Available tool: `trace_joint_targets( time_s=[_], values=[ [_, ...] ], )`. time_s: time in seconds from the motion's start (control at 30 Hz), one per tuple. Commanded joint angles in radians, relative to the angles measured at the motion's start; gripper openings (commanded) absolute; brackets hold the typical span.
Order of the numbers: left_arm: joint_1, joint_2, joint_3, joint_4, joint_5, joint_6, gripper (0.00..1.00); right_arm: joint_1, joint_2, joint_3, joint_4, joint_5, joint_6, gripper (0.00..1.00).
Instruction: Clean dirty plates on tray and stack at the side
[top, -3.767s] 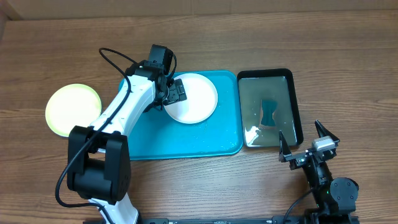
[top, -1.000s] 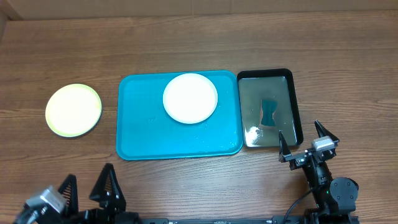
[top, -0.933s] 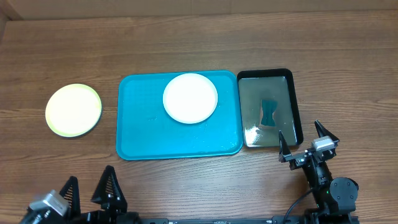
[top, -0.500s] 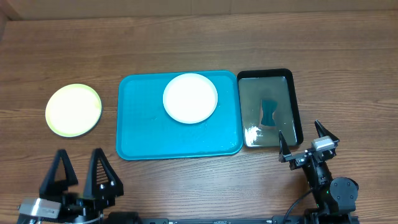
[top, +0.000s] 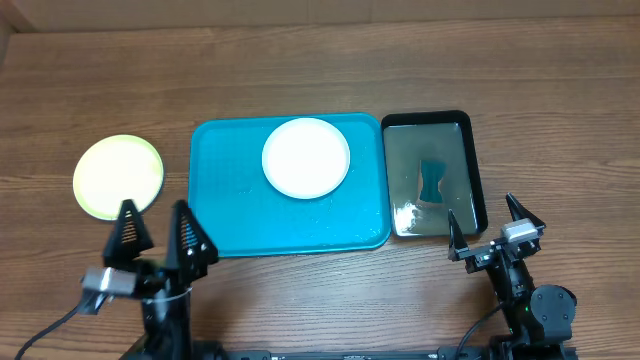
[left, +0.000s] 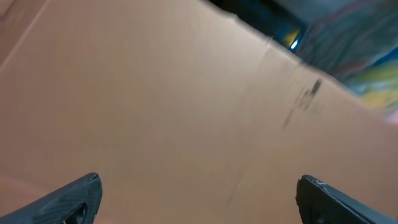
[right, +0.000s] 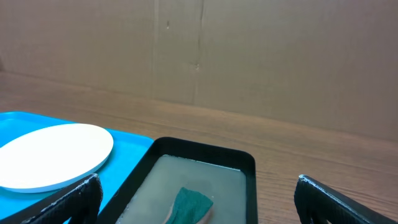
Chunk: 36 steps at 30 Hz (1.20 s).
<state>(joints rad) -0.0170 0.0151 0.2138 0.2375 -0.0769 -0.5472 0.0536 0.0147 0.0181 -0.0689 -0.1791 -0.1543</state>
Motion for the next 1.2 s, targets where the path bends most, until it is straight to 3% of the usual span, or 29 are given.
trace_joint_targets(
  time_s=[0.0, 0.2, 0.53, 0.87, 1.07, 1.17],
  values=[
    [0.011, -0.011, -0.064, 0.006, -0.012, 0.001, 1.0, -0.003, -0.012, -0.01, 0.006, -0.002, 0.0, 1.0],
    [0.011, -0.011, -0.15, -0.015, -0.013, 0.002, 1.0, -0.003, -0.012, -0.01, 0.006, -0.002, 0.0, 1.0],
    [0.011, -0.011, -0.167, -0.218, -0.008, 0.091, 1.0, -0.003, -0.012, -0.01, 0.006, -0.002, 0.0, 1.0],
    [0.011, -0.012, -0.209, -0.312, 0.064, 0.274, 1.0, -0.003, -0.011, -0.01, 0.006, -0.002, 0.0, 1.0],
    [0.01, -0.012, -0.209, -0.314, 0.106, 0.473, 1.0, -0.003, -0.011, -0.01, 0.006, -0.002, 0.0, 1.0],
    [0.01, -0.012, -0.209, -0.314, 0.103, 0.492, 1.0, -0.003, -0.011, -0.01, 0.006, -0.002, 0.0, 1.0]
  ],
)
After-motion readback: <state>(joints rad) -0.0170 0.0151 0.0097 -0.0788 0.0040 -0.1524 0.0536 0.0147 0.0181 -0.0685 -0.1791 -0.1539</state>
